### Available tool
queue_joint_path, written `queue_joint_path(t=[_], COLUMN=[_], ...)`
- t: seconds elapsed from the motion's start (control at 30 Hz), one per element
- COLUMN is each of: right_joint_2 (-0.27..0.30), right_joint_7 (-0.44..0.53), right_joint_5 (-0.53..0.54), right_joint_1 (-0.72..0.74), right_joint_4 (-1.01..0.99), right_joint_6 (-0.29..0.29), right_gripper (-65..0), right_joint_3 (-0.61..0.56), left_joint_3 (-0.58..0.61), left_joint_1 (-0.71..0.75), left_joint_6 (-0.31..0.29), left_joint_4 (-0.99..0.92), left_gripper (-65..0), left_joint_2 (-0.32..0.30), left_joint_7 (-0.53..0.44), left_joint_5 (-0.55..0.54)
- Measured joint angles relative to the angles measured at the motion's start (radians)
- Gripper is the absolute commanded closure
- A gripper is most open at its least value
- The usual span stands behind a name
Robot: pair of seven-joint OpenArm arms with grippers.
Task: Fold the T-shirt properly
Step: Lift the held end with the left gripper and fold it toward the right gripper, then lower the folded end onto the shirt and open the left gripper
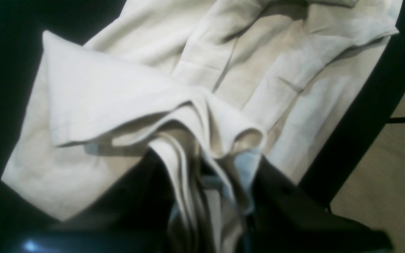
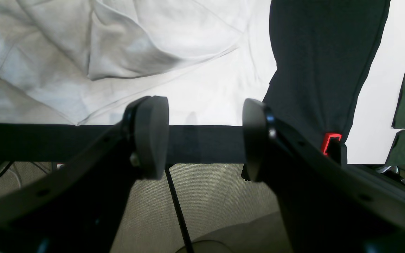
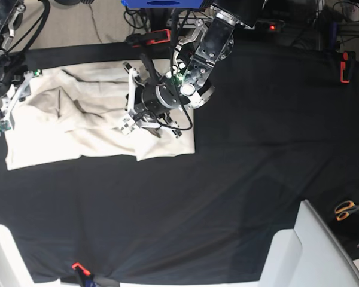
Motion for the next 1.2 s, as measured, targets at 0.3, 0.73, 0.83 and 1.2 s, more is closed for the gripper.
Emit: queue_joint_path(t=[0.3,0.73,0.83,1.2], right_joint_2=[0.000,0.000,0.000,0.000], right_joint_7=[0.001,0.000,0.000,0.006], right_joint_5=[0.000,0.000,0.000,0.000], right_joint_1=[0.005,0.005,0.005,0.006], right_joint_4=[0.000,0.000,0.000,-0.016], right_joint_6=[0.000,0.000,0.000,0.000], right_gripper=[-32.1,-32.1,-32.1,-32.1], right_joint_3=[0.000,0.000,-0.001,-0.001], left_joint_3=[0.028,0.109,0.193,0.317], left_joint_1=[-0.003,-0.148,-0.203,-0.358], left_joint_6=[-0.002,-0.001,-0.003,0.000], left_joint_4=[0.000,-0.196,-0.254,-0.370], left_gripper=[-3.8,-36.5,-36.4,-36.0], left_joint_2=[0.000,0.046,0.047,0.050], left_joint_7=[0.000,-0.008,-0.010,-0.011], left_joint_5=[0.003,-0.016,-0.122,-0.499])
